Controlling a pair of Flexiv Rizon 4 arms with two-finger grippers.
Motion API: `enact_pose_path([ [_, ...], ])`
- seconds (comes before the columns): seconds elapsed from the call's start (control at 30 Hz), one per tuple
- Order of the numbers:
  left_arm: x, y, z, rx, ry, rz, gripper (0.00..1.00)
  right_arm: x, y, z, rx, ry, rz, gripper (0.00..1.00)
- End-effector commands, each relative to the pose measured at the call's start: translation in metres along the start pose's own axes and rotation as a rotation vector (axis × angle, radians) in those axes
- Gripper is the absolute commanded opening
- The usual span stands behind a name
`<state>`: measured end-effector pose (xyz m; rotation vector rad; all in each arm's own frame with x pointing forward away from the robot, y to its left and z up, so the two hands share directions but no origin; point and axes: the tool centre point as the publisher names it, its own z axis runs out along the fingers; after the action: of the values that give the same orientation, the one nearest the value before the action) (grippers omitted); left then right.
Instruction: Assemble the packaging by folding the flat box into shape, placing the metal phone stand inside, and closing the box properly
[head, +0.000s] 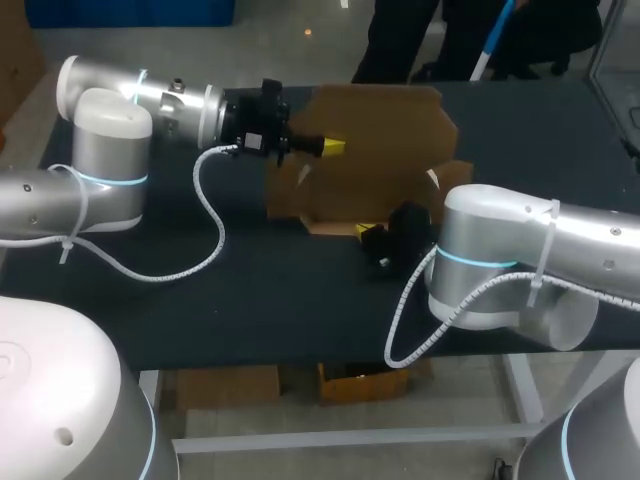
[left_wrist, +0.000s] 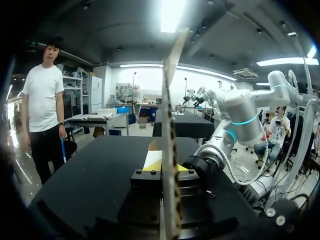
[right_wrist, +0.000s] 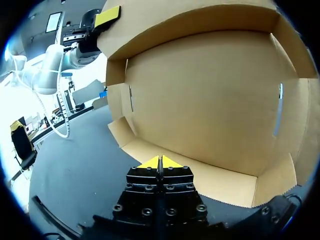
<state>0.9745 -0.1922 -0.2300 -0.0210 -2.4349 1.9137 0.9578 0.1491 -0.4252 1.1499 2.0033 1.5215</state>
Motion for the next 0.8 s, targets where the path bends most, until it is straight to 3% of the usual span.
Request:
enact_pose_path([
  [0.03, 0.0013, 0.0027, 0.0018, -0.002, -0.002, -0.001, 0.00, 0.0005, -0.0018, 0.0025, 0.000, -0.004, 0.000, 0.00],
  [0.8, 0.0035, 0.0032, 0.0006, -0.011, -0.006, 0.012, 0.00, 0.0005, -0.0018, 0.0025, 0.000, -0.004, 0.000, 0.00],
])
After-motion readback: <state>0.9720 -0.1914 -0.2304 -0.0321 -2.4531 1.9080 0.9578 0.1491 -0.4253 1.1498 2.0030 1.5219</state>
